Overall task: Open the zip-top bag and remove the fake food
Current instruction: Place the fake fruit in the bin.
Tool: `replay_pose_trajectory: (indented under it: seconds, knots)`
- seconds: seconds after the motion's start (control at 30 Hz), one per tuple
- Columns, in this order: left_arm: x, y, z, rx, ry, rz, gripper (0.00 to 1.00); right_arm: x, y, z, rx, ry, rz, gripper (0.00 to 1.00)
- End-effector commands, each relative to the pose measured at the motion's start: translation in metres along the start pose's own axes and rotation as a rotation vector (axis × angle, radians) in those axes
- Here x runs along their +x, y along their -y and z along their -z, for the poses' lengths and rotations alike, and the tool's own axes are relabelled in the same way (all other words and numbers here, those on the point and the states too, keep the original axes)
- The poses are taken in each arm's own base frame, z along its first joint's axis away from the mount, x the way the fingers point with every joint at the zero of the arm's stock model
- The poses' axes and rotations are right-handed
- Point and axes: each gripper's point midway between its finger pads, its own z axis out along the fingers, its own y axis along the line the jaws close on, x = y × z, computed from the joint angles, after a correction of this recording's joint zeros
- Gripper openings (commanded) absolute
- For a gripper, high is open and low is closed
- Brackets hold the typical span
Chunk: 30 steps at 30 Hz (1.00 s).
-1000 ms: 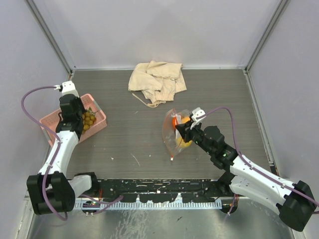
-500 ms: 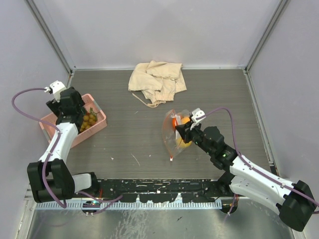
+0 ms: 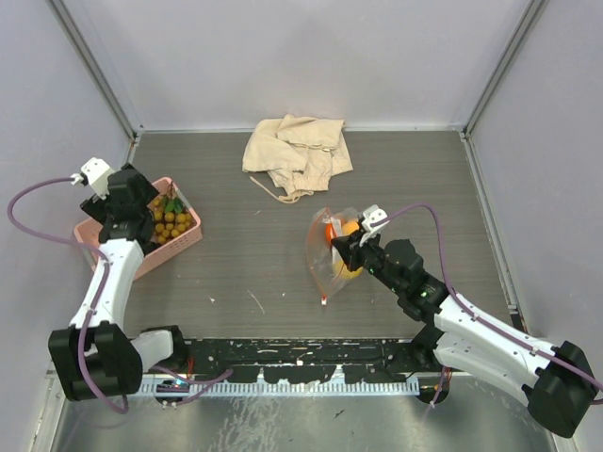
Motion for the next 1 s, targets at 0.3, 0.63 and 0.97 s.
replay_pose_trajectory:
  seconds: [0.3,0.63,0.97]
  knots:
    - [0.018,0.098,0.103,0.752,-0.251,0.231,0.98,-0.018,-0.006,0.003,-0.024,0.063,-0.022,0.02]
    - [0.050,0.144,0.234,1.342,-0.428,0.273,0.98,-0.018,-0.009,0.003,-0.038,0.049,-0.027,0.02]
    - [0.078,0.150,0.341,1.620,-0.485,0.287,0.86,-0.016,-0.017,-0.003,-0.076,0.025,-0.049,0.03]
